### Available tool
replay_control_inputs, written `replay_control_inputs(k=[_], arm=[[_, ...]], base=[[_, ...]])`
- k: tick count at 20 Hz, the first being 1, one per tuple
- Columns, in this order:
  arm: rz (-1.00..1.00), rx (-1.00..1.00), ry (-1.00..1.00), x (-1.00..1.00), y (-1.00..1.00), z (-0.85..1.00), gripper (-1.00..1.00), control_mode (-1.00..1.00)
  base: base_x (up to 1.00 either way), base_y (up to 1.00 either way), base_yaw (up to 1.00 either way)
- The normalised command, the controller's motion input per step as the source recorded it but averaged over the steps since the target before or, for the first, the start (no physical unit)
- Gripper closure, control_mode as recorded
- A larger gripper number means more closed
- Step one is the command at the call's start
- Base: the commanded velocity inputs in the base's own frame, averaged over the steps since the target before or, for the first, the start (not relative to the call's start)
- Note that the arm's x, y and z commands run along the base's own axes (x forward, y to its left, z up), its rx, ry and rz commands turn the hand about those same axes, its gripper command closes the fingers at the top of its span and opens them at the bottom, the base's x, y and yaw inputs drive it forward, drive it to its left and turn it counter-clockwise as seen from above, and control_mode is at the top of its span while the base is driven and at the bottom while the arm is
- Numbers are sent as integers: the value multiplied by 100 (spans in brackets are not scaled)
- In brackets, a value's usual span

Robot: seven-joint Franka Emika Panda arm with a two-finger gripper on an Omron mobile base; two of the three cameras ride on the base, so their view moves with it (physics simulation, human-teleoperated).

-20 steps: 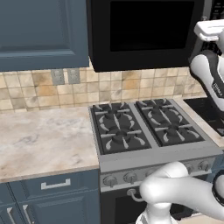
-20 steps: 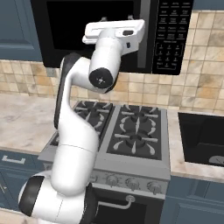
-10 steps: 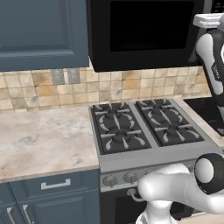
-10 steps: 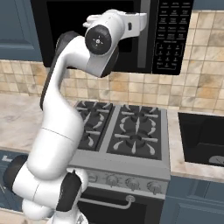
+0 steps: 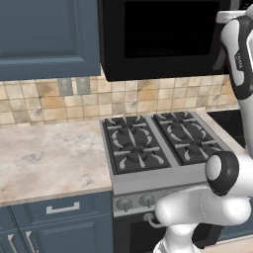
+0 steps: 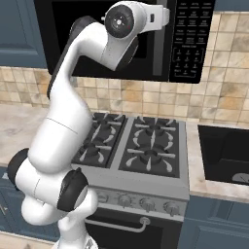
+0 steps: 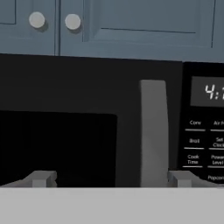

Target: Pick the hotdog bun from the counter and place it in the microwave. Then turn on the microwave.

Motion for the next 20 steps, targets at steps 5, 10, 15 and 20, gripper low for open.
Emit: replay_control_inputs(k=[5, 10, 15, 20], arm=[[0, 0, 0, 27, -31, -26, -100, -100], [0, 0, 0, 42, -11, -28, -100, -100], [0, 0, 0, 61, 0, -11, -100, -100], [0, 1, 0, 53, -22, 0, -100, -100]], base=[[0, 0, 0], [0, 0, 0], [0, 0, 0], [0, 0, 0]])
